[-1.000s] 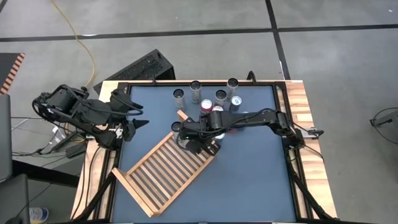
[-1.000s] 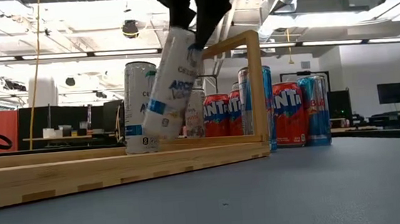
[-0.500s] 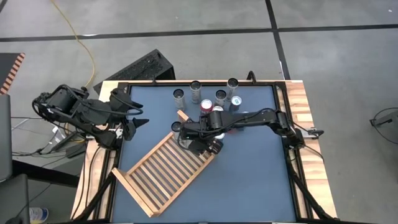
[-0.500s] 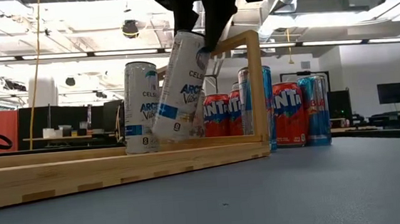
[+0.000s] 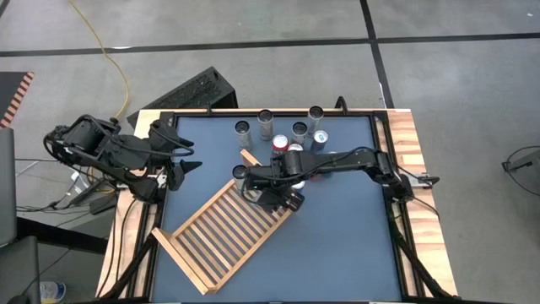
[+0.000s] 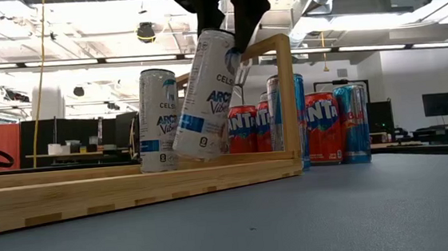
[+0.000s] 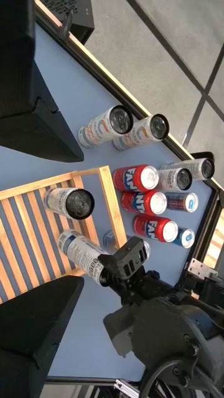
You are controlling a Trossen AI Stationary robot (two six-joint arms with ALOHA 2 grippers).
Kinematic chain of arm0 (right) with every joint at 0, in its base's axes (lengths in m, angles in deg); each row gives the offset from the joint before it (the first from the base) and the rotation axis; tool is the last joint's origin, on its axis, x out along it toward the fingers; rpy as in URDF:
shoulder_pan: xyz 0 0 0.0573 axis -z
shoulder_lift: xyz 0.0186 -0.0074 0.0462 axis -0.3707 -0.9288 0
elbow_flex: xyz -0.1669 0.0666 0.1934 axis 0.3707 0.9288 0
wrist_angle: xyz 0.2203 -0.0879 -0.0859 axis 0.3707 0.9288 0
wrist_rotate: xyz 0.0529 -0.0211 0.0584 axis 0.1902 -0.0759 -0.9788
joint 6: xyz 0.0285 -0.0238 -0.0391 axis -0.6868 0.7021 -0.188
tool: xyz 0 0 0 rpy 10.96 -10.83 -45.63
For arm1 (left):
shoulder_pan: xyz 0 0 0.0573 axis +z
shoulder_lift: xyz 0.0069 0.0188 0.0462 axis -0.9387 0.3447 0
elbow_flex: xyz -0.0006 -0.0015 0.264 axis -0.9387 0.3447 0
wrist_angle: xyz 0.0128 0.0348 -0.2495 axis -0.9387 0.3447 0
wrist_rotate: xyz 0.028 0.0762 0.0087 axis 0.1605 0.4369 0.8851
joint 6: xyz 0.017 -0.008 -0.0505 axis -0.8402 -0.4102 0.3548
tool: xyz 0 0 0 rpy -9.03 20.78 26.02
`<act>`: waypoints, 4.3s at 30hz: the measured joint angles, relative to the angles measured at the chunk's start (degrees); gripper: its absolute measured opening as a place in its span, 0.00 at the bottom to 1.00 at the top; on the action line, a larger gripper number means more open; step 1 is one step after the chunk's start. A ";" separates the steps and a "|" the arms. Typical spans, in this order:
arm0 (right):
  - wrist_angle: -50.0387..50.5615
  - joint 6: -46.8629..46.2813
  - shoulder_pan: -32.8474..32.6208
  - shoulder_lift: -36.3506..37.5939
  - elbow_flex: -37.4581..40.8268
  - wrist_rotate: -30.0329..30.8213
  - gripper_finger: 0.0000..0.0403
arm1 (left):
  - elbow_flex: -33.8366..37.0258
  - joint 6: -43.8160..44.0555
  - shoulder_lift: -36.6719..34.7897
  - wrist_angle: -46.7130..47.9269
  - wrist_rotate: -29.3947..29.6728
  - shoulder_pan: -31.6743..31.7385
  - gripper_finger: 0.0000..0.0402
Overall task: Place canned beverage on shelf
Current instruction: Put the right white blue soda can on the shelf aligned with the other white blue soda can
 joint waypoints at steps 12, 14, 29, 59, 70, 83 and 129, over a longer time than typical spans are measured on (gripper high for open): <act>2.70 -0.02 -0.55 -2.14 -0.17 -0.07 0.43 | 0.00 -0.02 0.02 0.01 -0.02 0.00 0.75; 2.79 0.03 -0.78 -2.36 -0.19 0.05 0.43 | 0.00 -0.02 0.02 0.04 -0.02 0.00 0.75; 2.42 0.25 -0.76 -2.36 -0.11 0.06 0.49 | 0.00 -1.51 0.00 0.04 -0.02 0.00 0.75; -2.12 -10.00 -0.78 -2.62 0.00 0.14 0.66 | 0.00 -2.62 0.00 0.33 -0.05 0.00 0.75; -2.23 -12.87 -0.61 -2.58 -0.46 0.12 0.66 | 0.00 -2.62 0.00 0.28 -0.28 0.00 0.75; -2.25 -13.60 -0.61 -2.51 -0.57 0.61 0.66 | 0.00 -2.97 0.00 0.28 -0.46 0.00 0.75; 7.56 -23.62 -0.58 -5.44 -7.52 -3.00 0.00 | 0.00 -2.99 -0.02 2.16 0.02 0.00 0.75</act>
